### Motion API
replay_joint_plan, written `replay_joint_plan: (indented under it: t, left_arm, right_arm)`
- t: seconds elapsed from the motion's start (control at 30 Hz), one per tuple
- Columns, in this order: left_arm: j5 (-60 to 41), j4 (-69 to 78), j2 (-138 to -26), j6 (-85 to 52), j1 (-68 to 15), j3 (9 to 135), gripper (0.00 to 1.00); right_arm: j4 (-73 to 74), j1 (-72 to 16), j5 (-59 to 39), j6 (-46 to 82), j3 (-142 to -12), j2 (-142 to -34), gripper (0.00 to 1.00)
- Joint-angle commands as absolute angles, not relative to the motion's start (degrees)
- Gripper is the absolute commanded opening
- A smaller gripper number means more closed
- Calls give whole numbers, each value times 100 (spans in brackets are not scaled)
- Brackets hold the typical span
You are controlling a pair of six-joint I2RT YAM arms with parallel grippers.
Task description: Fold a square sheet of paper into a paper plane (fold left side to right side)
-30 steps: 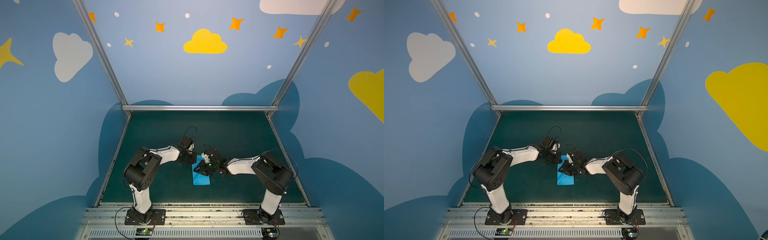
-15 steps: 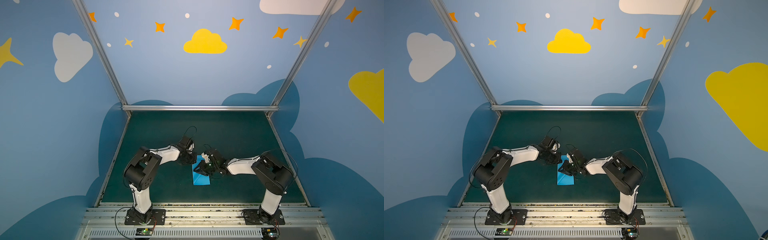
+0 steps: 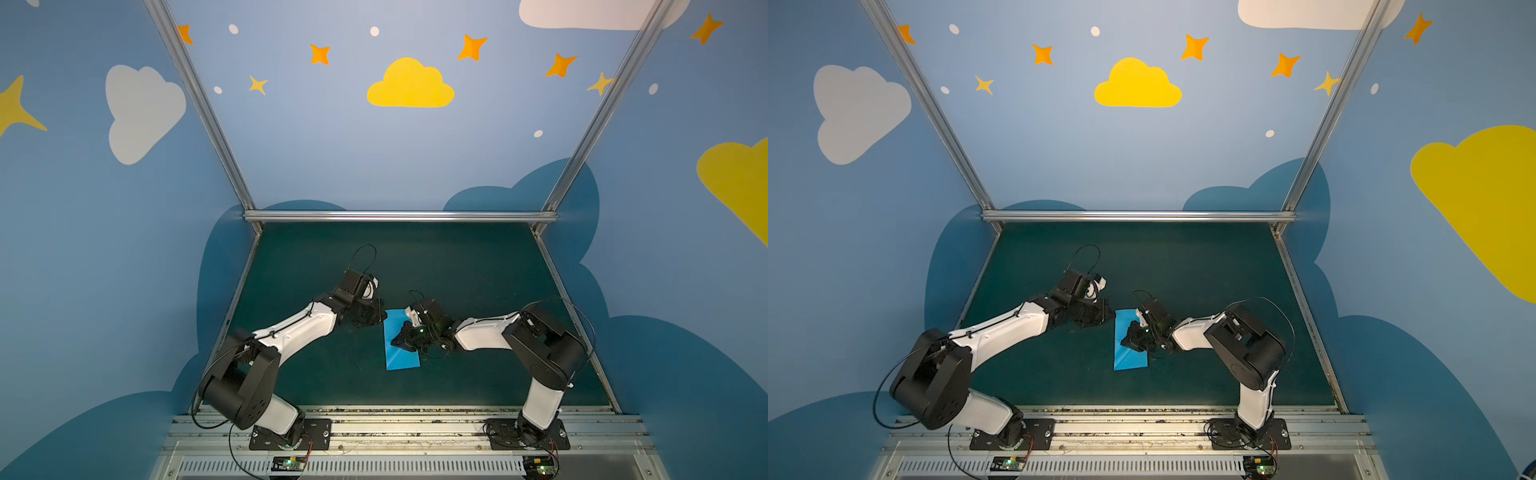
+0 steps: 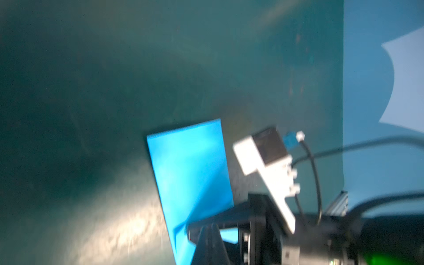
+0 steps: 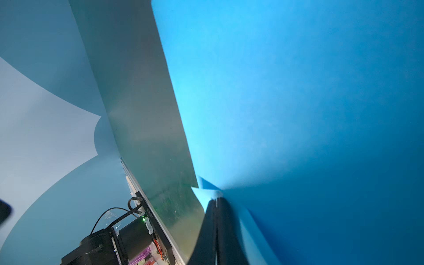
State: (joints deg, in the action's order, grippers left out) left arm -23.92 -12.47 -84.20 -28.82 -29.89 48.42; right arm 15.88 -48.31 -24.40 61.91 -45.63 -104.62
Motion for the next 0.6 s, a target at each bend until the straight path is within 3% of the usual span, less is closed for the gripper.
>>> replay_joint_plan:
  t: [0.0,0.3,0.57]
  left_arm:
    - [-2439,-1220,-8132,-3148,-3187,4387,4]
    - [-2102,-844,-7482,-3565,-3922,3467,4]
    - [-2092,-575,-7967,-3562,-4162,3563,4]
  right_arm:
    - [1424,-4828,-2364,6196,-4465,-10555,0]
    - [1390,-4819,-2364,6179,-4428,-10546,0]
    - [1384,-4819,-2364,6179,-4420,-10573,0]
